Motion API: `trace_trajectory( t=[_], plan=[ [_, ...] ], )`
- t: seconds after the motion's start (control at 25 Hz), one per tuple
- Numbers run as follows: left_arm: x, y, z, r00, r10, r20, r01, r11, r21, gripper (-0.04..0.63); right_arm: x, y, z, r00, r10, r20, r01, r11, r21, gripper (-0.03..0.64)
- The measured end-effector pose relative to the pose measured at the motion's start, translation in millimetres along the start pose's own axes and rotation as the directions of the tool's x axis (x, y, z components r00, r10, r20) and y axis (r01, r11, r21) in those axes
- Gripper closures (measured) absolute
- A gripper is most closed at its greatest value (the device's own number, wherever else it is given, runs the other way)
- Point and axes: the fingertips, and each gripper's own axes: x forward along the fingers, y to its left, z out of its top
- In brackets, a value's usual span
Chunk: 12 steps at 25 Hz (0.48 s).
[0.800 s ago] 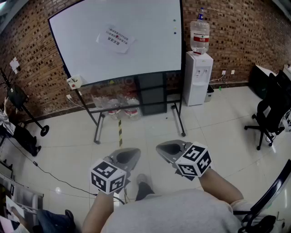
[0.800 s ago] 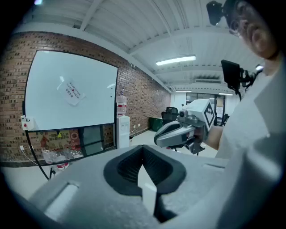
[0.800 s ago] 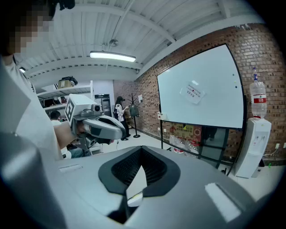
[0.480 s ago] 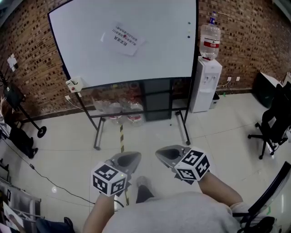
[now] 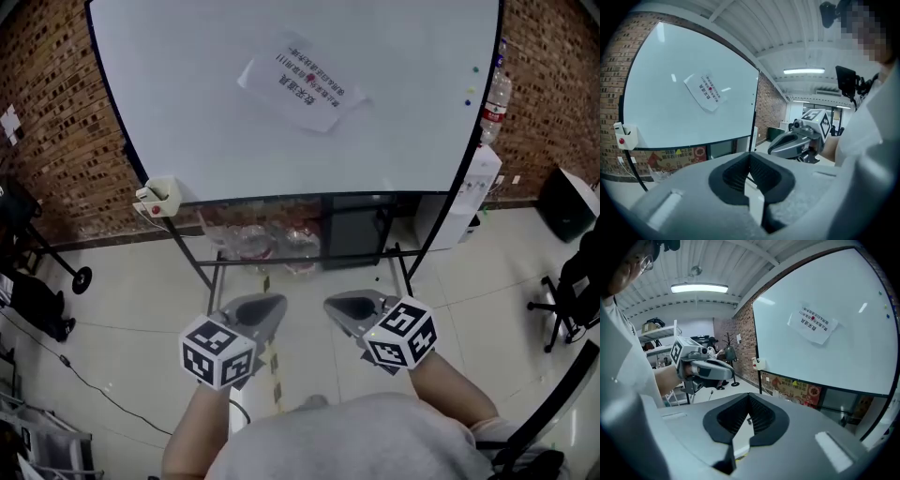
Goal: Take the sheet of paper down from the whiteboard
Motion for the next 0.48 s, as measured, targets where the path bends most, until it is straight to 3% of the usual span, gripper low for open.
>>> trace_trajectory(
  t=[0.2, 0.48],
  plan=[
    [13, 55, 22, 0.999, -0.029, 0.021, 0.028, 1.0, 0.008, 0.597, 33, -35, 22, 0.999, -0.051, -0.011, 0.051, 0.999, 0.008, 0.618],
    [25, 72, 16, 0.998, -0.06, 0.03, 0.059, 0.998, 0.018, 0.597, 47, -51, 32, 0.995, -0.092, 0.027, 0.092, 0.996, -0.015, 0.618]
  ],
)
